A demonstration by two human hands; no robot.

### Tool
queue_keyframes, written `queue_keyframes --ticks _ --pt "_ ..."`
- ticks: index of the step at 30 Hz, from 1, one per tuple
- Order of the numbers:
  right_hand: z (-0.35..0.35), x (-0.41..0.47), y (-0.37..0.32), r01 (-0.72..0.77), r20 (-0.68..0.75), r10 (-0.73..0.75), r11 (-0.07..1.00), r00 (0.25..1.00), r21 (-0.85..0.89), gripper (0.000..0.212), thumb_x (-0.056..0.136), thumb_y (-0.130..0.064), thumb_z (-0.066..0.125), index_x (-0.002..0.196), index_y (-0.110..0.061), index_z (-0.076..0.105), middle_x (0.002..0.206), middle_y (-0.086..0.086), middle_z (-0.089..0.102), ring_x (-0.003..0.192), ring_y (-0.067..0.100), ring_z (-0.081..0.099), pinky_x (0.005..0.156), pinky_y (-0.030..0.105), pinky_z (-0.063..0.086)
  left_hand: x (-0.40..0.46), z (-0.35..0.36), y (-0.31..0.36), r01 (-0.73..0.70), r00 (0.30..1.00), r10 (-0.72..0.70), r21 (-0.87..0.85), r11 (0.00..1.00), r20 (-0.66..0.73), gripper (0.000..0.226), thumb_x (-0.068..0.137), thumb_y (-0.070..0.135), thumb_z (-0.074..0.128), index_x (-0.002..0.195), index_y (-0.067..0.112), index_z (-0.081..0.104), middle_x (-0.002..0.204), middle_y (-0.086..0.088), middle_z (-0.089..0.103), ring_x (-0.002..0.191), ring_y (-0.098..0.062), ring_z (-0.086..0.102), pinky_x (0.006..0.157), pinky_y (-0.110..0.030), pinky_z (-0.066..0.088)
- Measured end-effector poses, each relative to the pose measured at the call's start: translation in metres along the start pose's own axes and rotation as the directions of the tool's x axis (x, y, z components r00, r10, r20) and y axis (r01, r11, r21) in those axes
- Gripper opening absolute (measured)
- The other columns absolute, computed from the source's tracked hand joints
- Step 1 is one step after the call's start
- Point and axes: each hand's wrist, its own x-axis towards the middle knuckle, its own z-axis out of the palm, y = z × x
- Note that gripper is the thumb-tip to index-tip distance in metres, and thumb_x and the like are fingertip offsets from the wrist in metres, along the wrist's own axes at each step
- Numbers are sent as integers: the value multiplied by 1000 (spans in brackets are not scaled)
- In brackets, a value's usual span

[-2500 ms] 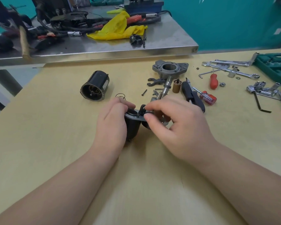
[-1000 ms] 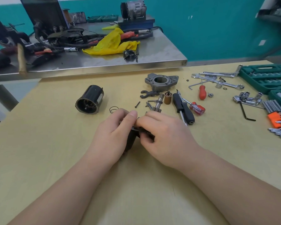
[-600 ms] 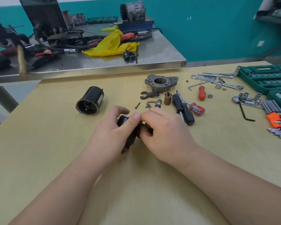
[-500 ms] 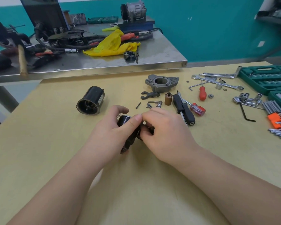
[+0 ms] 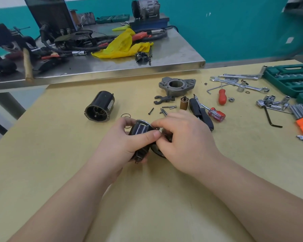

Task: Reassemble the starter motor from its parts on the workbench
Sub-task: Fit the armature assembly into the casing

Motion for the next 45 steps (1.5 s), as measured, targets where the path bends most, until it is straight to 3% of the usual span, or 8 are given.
queue_keyframes --ticks 7,16,21,26,29,33,37,45 --pt "-2 2 5 -21 175 12 998 984 51 29 95 -33 56 114 -37 77 85 -11 60 93 12 45 71 33 44 2 -7 -2 -12 1000 14 132 991 -10 90 47 54 99 119 21 59 76 -5 77 60 -29 70 51 -35 53" --pt "4 0 -6 19 107 -23 999 994 35 12 93 -16 62 83 -14 70 72 -8 44 79 19 45 69 39 40 -1 -13 4 103 986 -108 46 994 130 68 71 35 90 123 3 60 89 -17 76 62 -26 63 48 -30 50" --pt "2 3 -1 -49 156 35 995 987 88 13 93 -20 60 88 -23 73 74 -8 52 81 18 50 66 37 42 -2 -7 1 -34 999 37 177 984 -18 71 62 47 93 121 30 57 78 3 78 59 -23 70 50 -29 51" --pt "-7 1 8 -162 244 104 959 964 233 24 98 -27 63 112 -38 78 85 -12 65 85 9 60 72 38 53 -2 -10 -4 -161 978 189 267 950 -85 73 58 55 98 114 26 61 94 6 77 63 -17 74 52 -23 55" --pt "-15 3 14 -207 309 116 937 944 281 29 101 -27 60 116 -46 75 91 -17 72 91 5 64 77 39 58 -1 -18 -4 -214 970 243 367 905 -34 63 60 43 105 107 30 66 99 16 75 70 -14 76 56 -21 58" --pt "-17 6 17 -3 219 -22 994 975 112 25 104 -25 59 118 -34 78 89 -25 62 102 6 48 87 35 43 2 -28 -5 -242 967 251 441 864 39 65 53 47 102 109 41 70 108 13 75 82 -15 77 74 -34 64" --pt "-12 7 15 -4 288 -10 999 958 48 23 105 -33 60 122 -33 75 117 -16 67 117 14 51 103 41 39 0 -30 -7 -304 953 277 396 866 125 76 55 50 99 124 55 67 110 11 72 88 -17 78 82 -38 65" --pt "-12 0 16 -96 361 15 974 933 207 20 107 -28 54 115 -33 71 96 -13 70 91 12 62 77 43 54 1 -23 -17 -391 919 376 388 835 118 60 63 59 90 117 44 69 93 11 69 66 -11 64 58 -34 60"
